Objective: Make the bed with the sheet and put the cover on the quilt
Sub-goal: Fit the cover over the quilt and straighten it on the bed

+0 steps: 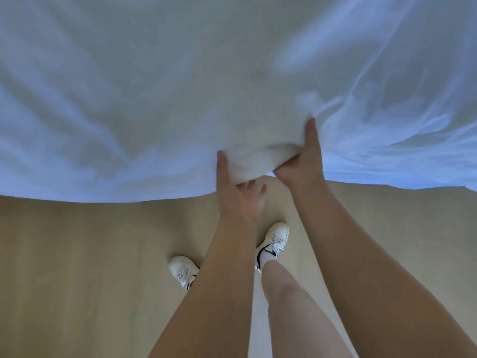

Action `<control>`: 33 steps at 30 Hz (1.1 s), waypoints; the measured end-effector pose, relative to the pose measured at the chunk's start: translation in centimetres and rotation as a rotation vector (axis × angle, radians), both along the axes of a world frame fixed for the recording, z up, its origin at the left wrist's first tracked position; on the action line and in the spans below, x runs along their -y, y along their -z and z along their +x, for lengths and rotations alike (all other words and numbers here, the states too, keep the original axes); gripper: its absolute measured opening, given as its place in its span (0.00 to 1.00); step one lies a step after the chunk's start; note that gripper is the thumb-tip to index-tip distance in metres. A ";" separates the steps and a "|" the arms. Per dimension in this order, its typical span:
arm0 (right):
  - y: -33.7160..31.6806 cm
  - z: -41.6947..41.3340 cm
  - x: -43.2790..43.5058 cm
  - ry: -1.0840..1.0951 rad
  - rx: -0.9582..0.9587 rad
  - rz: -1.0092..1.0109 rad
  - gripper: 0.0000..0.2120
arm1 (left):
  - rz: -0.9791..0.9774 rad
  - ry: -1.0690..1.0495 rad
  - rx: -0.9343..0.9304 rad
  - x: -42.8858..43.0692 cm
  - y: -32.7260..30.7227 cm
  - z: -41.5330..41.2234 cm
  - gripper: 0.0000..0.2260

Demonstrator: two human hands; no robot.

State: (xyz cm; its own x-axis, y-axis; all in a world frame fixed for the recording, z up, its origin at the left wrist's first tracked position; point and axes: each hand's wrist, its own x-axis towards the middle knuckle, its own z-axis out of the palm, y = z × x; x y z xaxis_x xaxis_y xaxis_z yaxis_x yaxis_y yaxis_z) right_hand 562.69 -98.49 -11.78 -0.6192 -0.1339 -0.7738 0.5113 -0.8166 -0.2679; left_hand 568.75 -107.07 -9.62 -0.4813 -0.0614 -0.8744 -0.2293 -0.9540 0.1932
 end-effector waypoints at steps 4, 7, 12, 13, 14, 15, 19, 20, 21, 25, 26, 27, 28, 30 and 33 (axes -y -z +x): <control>-1.0 -0.3 -2.7 -0.080 0.073 0.040 0.24 | -0.118 0.000 -0.108 -4.6 -0.9 -4.3 0.13; -0.2 -0.8 -6.6 -0.033 0.226 0.134 0.31 | -0.200 -0.009 -0.060 -4.3 -1.7 -5.1 0.09; -0.4 -4.3 -9.2 0.180 0.184 0.152 0.22 | -0.281 -0.085 0.058 -2.6 -2.6 -5.6 0.07; -0.6 -5.3 -9.4 0.189 0.159 0.170 0.20 | -0.281 -0.098 0.086 -2.7 -2.8 -5.7 0.05; -1.0 -6.2 -9.7 0.173 0.128 0.200 0.19 | -0.275 -0.107 0.107 -2.9 -3.0 -5.9 0.04; -1.6 -7.2 -10.2 0.143 0.101 0.236 0.18 | -0.265 -0.107 0.119 -3.4 -3.1 -6.1 0.05; -4.5 -6.2 -14.3 0.034 0.044 0.471 0.09 | -0.185 -0.020 0.072 -6.3 -3.4 -7.1 0.15; -3.7 -4.0 -15.9 0.042 0.048 0.501 0.12 | -0.161 0.020 0.009 -7.2 -3.5 -7.2 0.15; -3.0 -1.1 -17.1 0.074 0.092 0.472 0.16 | -0.154 0.060 -0.041 -8.3 -3.2 -6.8 0.14; 1.4 4.6 -18.3 0.181 0.428 0.423 0.13 | -0.224 0.237 0.225 -10.4 -0.1 -2.2 0.11; 1.7 4.0 -18.1 0.145 0.435 0.376 0.12 | -0.272 0.223 0.311 -10.3 0.6 -1.4 0.11; 2.0 3.3 -18.1 0.124 0.404 0.324 0.12 | -0.291 0.209 0.341 -9.9 1.1 -1.1 0.13; 2.5 2.8 -18.4 0.130 0.369 0.302 0.10 | -0.292 0.209 0.325 -9.6 1.6 -1.1 0.13; 2.5 2.1 -19.7 0.195 0.286 0.272 0.09 | -0.231 0.209 0.248 -9.3 2.2 -0.9 0.11; 0.3 1.1 -22.6 0.255 0.137 0.238 0.12 | -0.096 0.103 0.089 -9.0 2.7 0.6 0.12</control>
